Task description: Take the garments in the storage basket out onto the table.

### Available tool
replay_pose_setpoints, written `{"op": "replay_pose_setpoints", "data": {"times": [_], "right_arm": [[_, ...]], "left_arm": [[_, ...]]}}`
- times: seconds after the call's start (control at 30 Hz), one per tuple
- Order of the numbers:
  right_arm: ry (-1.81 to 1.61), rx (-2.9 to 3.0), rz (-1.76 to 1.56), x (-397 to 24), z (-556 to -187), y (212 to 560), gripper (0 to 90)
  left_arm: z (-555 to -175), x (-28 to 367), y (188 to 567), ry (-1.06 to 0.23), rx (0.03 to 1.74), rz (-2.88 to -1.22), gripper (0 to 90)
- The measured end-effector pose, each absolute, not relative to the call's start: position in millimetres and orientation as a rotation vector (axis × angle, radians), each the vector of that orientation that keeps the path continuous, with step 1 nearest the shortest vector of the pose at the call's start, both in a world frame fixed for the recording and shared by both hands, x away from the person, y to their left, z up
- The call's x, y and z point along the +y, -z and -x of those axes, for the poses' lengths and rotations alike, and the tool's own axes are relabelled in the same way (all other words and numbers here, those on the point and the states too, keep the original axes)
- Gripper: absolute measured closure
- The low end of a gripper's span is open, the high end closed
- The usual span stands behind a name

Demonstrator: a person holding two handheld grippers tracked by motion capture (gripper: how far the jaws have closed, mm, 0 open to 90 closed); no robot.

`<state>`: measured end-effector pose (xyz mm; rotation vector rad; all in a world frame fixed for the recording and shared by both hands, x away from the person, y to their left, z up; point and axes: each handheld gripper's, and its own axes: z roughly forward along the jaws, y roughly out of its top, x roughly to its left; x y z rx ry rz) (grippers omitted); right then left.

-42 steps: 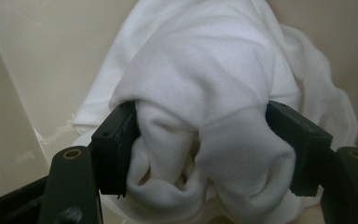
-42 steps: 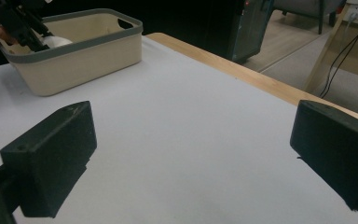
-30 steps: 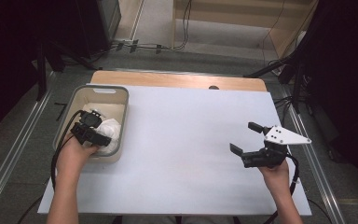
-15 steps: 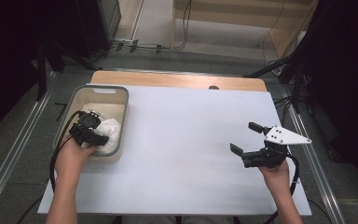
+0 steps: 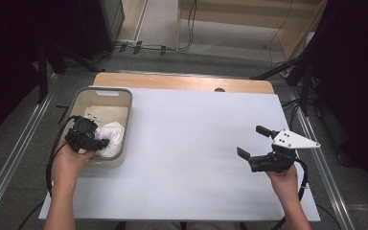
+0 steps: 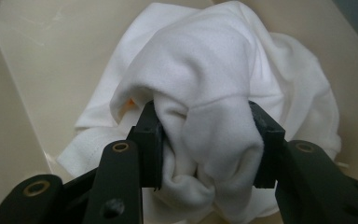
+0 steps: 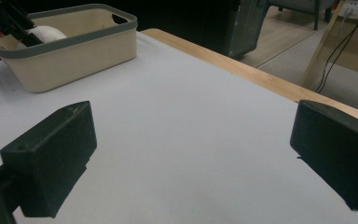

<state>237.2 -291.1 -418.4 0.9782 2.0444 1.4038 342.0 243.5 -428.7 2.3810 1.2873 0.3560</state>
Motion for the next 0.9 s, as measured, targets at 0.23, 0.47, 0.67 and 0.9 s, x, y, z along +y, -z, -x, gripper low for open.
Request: {"op": "replay_pose_setpoints", "data": {"times": [0.23, 0.47, 0.67, 0.9], "right_arm": [[-1.404, 2.044, -0.977, -291.3, -237.2, 418.5, 0.0], [-1.403, 2.044, -0.974, -291.3, -237.0, 418.7, 0.0], [-1.402, 2.044, -0.977, -291.8, -237.3, 418.9, 0.0], [-1.403, 2.045, -0.981, -292.4, -238.2, 419.9, 0.0]], "left_arm": [[-341.2, 252.9, 426.2, -0.317, 1.273, -2.332, 57.6], [-337.9, 259.7, 419.9, -0.328, 1.234, -2.277, 57.5], [-333.8, 266.2, 413.7, -0.342, 1.181, -2.219, 57.4], [-329.9, 271.8, 407.3, -0.354, 1.113, -2.144, 57.4]]}}
